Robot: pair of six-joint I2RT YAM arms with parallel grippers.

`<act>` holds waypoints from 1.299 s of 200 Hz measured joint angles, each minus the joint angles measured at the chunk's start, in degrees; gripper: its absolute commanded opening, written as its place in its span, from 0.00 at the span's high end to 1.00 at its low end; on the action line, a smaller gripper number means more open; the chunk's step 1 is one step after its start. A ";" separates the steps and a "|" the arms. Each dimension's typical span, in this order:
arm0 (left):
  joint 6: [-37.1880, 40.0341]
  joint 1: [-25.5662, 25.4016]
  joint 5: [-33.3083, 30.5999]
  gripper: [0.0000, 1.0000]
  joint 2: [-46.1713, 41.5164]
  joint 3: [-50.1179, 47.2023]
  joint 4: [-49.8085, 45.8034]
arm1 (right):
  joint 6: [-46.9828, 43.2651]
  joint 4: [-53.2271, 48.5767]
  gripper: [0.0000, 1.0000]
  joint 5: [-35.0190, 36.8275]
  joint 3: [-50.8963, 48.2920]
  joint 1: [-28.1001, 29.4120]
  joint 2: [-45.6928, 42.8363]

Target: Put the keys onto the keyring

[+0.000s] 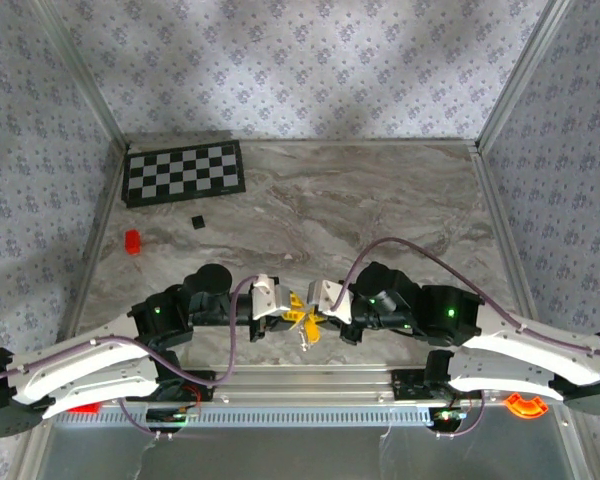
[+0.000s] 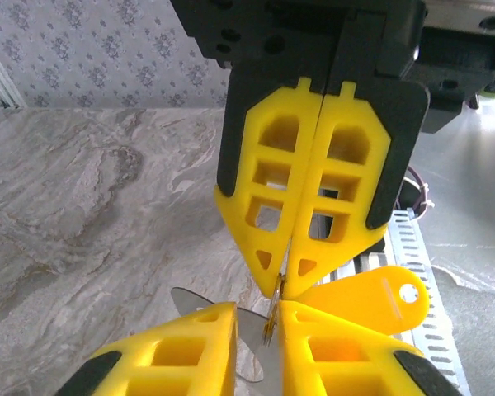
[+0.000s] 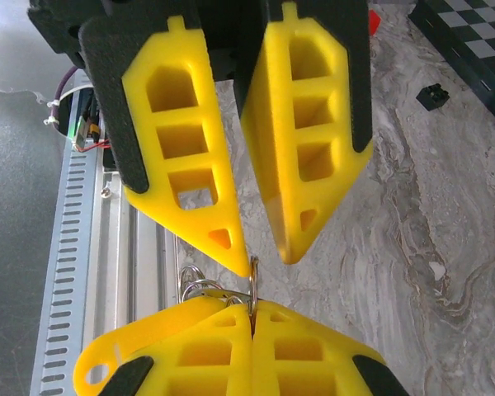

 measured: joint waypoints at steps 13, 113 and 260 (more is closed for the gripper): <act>0.00 0.00 0.00 0.79 0.11 0.00 -0.17 | 0.00 0.20 1.00 -0.20 0.00 0.11 0.00; -0.24 -0.22 1.11 1.00 -0.26 0.00 -0.17 | 0.02 1.86 1.00 0.28 -0.09 0.96 -0.52; -5.68 -0.33 1.53 1.00 -5.09 -5.18 12.07 | 0.48 10.51 0.79 0.68 -4.59 1.31 -4.98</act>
